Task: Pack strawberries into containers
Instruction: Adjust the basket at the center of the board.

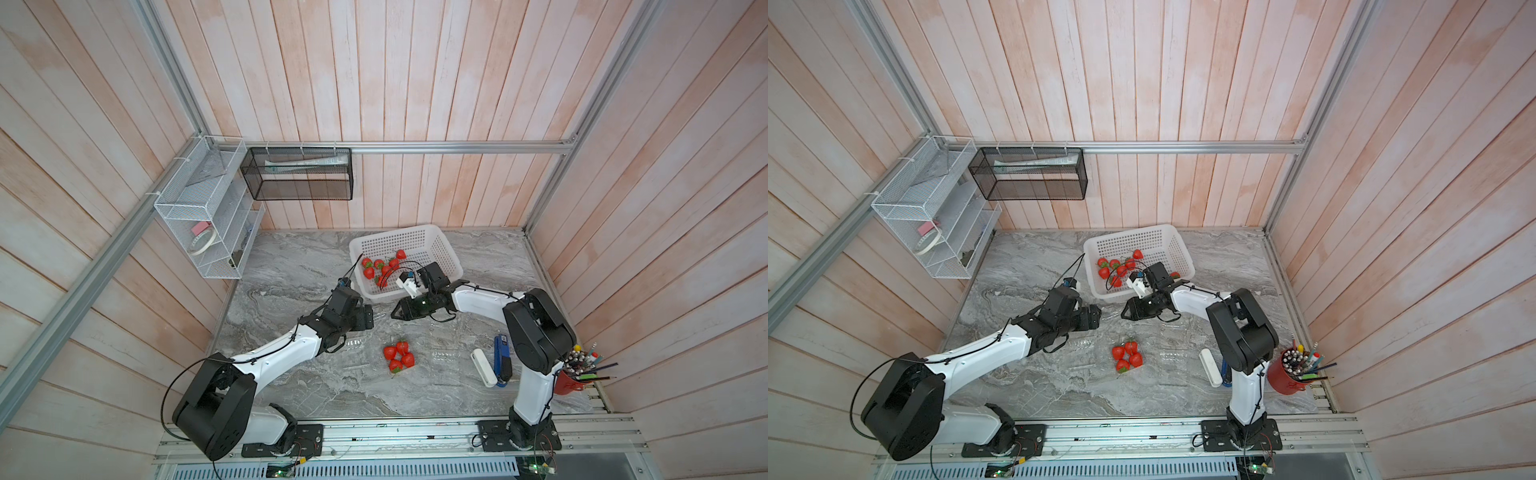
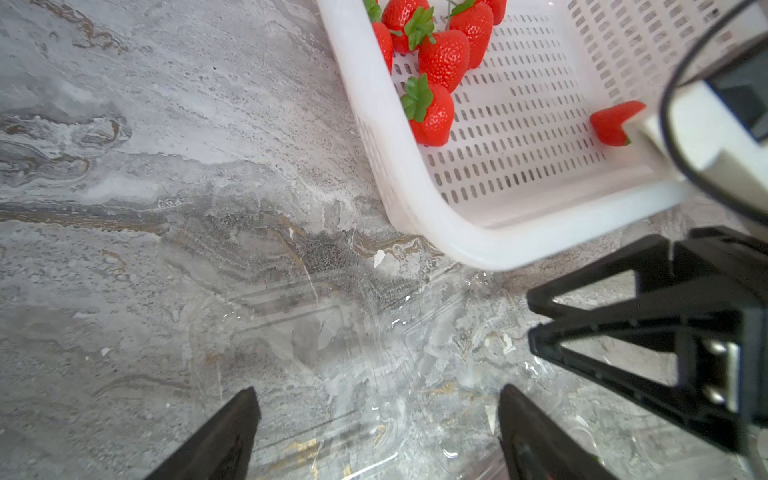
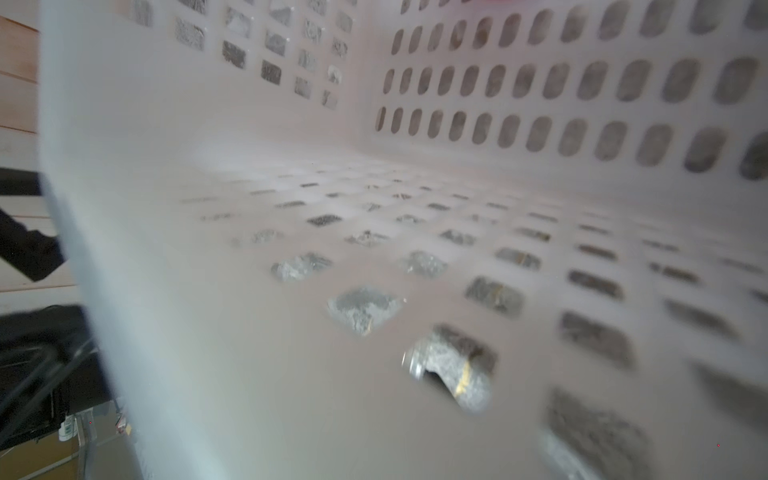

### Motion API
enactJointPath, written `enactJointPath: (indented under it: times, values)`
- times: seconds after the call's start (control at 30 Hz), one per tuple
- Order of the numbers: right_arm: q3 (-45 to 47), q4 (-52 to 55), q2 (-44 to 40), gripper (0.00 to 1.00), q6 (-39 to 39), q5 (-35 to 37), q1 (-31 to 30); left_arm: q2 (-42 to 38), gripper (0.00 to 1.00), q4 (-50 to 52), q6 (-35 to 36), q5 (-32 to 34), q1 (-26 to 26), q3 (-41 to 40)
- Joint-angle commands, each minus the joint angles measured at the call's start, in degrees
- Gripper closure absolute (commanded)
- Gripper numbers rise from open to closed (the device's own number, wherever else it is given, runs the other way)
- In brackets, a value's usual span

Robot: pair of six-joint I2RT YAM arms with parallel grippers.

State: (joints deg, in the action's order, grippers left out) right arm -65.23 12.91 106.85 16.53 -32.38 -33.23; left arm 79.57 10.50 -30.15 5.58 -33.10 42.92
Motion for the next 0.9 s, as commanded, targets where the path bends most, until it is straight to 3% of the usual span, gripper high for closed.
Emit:
enactJointPath:
  times: [0.0,0.23,0.4,0.63,0.87]
  values:
    - [2.7,1.6,-6.4,0.53,0.6,1.3,-0.4,2.0,0.08,-1.8,1.2,-0.9,0.6,1.7]
    - [9.6,1.2,-14.3,0.51,1.9,2.4,-0.4,7.9,0.09,-6.2,3.6,-3.9,2.6,6.2]
    - [12.9,1.6,-15.2,0.58,2.4,2.4,-0.3,13.1,0.09,-9.6,5.1,-5.1,3.9,11.0]
    - [13.3,-2.8,-11.2,0.57,3.8,1.0,0.2,19.2,0.09,-12.3,5.0,-6.7,6.4,16.8]
    - [8.8,-9.1,-3.7,0.58,5.0,0.2,0.7,14.8,0.09,-12.4,3.7,-7.1,7.3,14.0]
